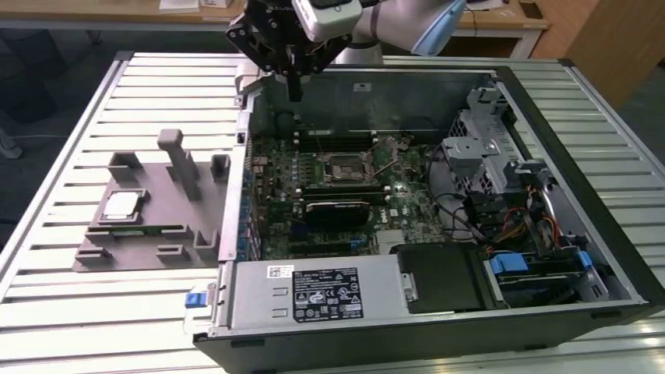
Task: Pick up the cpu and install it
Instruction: 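Reach for the cpu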
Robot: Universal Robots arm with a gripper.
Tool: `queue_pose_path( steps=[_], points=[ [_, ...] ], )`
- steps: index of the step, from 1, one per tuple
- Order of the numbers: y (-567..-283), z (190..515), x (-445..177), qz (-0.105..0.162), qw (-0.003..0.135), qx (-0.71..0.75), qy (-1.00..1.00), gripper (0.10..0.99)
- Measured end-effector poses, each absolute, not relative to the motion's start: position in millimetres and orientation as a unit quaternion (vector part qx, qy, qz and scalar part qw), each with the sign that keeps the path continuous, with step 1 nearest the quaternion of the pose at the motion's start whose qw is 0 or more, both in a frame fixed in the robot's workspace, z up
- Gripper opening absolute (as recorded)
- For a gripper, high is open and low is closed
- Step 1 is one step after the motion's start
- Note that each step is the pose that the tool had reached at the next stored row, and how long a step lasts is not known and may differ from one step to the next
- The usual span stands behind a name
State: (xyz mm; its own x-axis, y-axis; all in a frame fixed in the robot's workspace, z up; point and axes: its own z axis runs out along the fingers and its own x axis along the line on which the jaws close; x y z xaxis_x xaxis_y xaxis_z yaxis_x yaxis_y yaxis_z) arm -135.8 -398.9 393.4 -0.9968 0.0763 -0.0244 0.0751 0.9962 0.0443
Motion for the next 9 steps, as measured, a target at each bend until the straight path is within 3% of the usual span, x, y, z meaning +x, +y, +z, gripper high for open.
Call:
queue_pose_path(
  steps=[9],
  points=[
    [-398.9, 393.3, -147.7, 0.022, 0.013, 0.038, 0.999, 0.106]
  ],
)
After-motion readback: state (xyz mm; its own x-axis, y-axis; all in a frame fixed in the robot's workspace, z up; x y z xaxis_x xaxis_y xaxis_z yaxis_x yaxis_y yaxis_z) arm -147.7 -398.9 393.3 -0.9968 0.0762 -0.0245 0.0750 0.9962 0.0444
